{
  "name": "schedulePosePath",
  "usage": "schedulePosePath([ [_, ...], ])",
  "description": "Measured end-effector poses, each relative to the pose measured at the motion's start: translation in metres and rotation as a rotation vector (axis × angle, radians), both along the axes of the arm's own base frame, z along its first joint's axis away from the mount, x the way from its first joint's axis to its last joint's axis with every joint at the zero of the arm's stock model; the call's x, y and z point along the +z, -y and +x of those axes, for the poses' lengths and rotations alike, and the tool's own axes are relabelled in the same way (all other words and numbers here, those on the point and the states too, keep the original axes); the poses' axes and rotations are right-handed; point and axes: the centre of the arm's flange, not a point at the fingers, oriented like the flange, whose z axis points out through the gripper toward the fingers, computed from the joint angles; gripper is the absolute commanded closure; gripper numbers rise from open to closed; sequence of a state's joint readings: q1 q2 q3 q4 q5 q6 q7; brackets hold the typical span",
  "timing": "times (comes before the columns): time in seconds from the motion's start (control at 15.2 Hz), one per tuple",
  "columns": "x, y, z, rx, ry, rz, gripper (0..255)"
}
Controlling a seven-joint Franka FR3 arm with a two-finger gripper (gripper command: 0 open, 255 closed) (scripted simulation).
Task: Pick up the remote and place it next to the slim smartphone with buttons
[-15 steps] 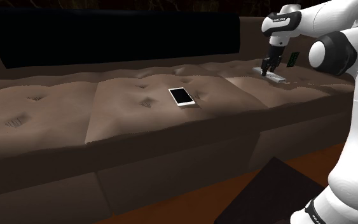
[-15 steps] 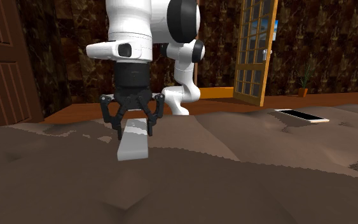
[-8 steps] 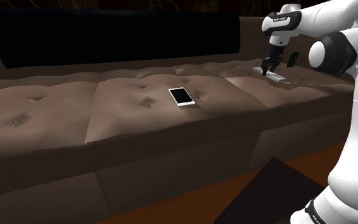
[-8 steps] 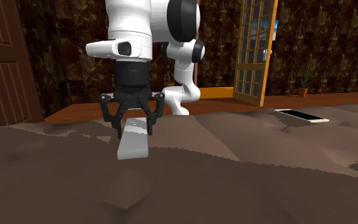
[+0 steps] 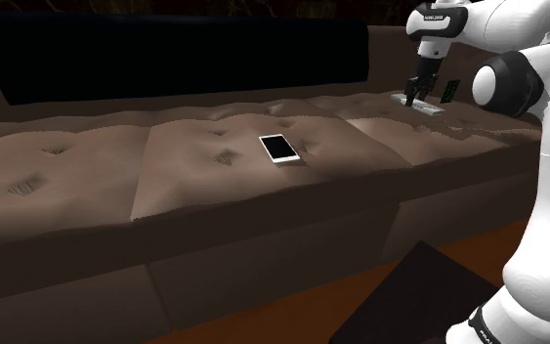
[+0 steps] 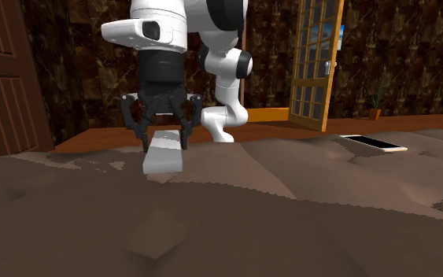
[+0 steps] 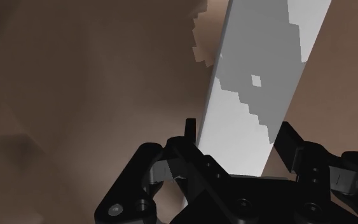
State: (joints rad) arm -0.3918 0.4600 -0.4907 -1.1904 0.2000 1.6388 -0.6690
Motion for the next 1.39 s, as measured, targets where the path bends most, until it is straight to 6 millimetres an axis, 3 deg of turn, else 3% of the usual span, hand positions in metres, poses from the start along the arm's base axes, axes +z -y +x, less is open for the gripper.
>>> schedulePosePath([
  [0.66, 0.049, -0.007, 0.0, 0.0, -0.001, 0.0, 255],
  [0.92, 0.051, -0.051, 0.0, 0.0, 0.0, 0.0, 255],
  [1.39, 0.055, -0.146, -0.002, 0.001, 0.0, 0.001, 255],
])
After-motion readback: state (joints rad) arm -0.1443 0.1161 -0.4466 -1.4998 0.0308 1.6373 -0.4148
